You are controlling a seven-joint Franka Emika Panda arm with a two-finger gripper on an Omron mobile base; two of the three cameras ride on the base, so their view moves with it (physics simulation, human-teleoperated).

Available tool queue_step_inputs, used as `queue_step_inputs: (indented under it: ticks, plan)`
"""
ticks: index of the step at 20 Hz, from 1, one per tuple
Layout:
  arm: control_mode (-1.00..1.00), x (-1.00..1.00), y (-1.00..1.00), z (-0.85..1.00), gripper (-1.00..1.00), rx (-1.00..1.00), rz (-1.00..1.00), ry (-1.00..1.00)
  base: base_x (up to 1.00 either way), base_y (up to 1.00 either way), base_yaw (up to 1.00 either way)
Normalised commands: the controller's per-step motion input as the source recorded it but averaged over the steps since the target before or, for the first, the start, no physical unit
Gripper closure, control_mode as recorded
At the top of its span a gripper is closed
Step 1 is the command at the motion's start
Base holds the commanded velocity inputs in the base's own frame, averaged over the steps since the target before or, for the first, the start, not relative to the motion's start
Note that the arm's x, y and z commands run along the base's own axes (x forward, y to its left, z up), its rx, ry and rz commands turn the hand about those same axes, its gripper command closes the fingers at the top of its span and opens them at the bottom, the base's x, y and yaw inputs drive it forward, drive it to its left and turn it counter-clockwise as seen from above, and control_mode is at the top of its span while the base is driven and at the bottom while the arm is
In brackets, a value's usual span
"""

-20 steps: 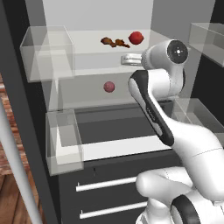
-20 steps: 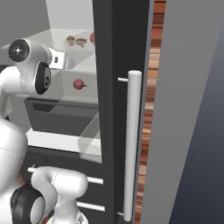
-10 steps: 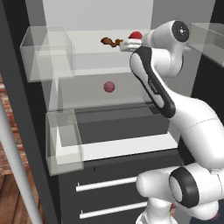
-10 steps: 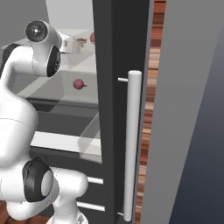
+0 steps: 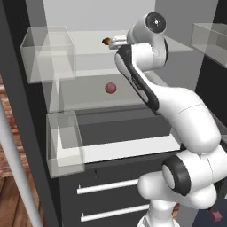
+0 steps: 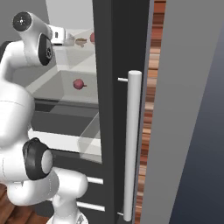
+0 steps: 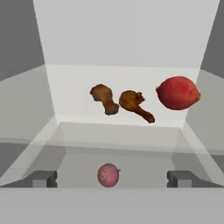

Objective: Place one onion and one chicken drumstick in each tupperware on the nearby counter, to pack two identical lunches.

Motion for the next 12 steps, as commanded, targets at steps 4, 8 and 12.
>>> queue_step_inputs:
  ticks: [4,8,12]
  plan:
    - [-1.0,0.41,0.23,0.0,-1.0,-0.08,-0.09,0.11,0.0,0.0,0.0]
    - [-1.0,0.38,0.03,0.0,-1.0,-0.06,-0.07,0.23,0.0,0.0,0.0]
    - [-1.0,0.31,0.0,0.0,-1.0,-0.02,-0.07,0.22,0.0,0.0,0.0]
